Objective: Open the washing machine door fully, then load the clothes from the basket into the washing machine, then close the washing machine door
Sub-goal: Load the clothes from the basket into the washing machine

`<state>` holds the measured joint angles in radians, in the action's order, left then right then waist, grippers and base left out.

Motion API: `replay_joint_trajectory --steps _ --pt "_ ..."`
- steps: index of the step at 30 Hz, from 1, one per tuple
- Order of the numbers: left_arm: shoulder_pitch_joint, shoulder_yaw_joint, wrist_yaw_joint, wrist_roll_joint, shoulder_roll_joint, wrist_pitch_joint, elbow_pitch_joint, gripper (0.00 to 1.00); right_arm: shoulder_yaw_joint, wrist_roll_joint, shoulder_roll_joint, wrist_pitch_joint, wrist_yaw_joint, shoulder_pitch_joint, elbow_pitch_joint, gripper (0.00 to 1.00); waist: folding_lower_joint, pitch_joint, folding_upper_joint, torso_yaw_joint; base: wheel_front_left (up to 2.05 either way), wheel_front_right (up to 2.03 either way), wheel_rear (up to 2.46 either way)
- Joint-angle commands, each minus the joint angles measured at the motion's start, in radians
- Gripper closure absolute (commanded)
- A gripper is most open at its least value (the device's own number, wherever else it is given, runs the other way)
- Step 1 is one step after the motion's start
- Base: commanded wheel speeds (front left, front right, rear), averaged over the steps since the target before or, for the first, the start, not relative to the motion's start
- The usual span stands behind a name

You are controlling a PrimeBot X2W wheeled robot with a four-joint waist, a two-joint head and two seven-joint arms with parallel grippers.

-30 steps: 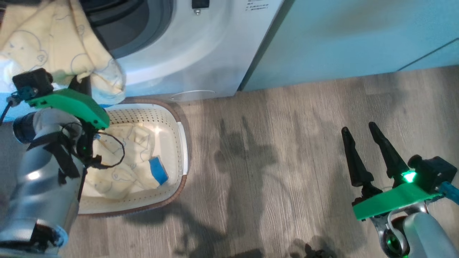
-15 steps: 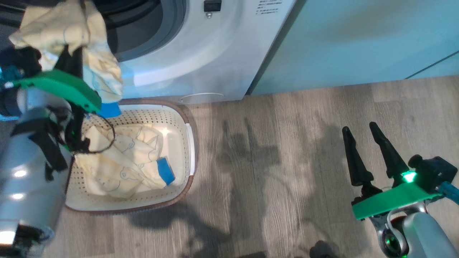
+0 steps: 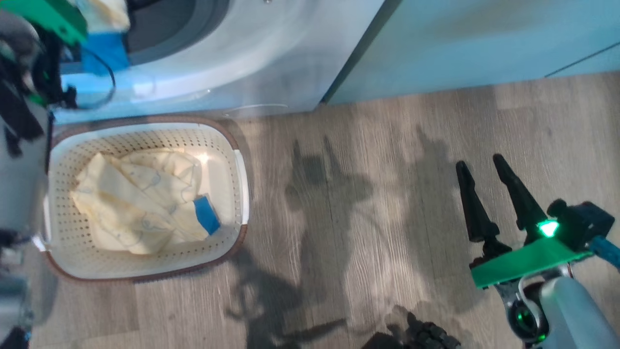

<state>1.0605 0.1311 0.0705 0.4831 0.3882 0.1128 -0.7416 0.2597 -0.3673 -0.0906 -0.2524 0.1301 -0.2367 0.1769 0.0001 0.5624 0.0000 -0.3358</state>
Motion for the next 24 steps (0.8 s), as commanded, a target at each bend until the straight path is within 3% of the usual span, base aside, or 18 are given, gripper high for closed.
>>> replay_joint_trajectory --steps 1,16,24 --pt "0.067 -0.021 -0.01 -0.015 0.045 0.013 0.013 1.0 0.02 -0.004 -0.004 -0.009 0.001 -0.014 -0.033 0.0 -0.0001 0.022 0.0 -0.013 0.0 0.0 0.0" --pt "0.393 0.019 -0.014 -0.07 0.051 0.108 -0.195 1.0 0.046 -0.003 -0.014 -0.009 0.001 -0.064 -0.045 0.0 -0.0001 0.138 0.0 -0.063 0.0 0.0 0.0" --pt "0.497 0.01 -0.008 -0.082 0.049 0.146 -0.232 1.0 0.053 -0.003 -0.014 -0.009 0.001 -0.092 -0.048 0.0 -0.0001 0.186 0.0 -0.067 0.0 0.0 0.0"
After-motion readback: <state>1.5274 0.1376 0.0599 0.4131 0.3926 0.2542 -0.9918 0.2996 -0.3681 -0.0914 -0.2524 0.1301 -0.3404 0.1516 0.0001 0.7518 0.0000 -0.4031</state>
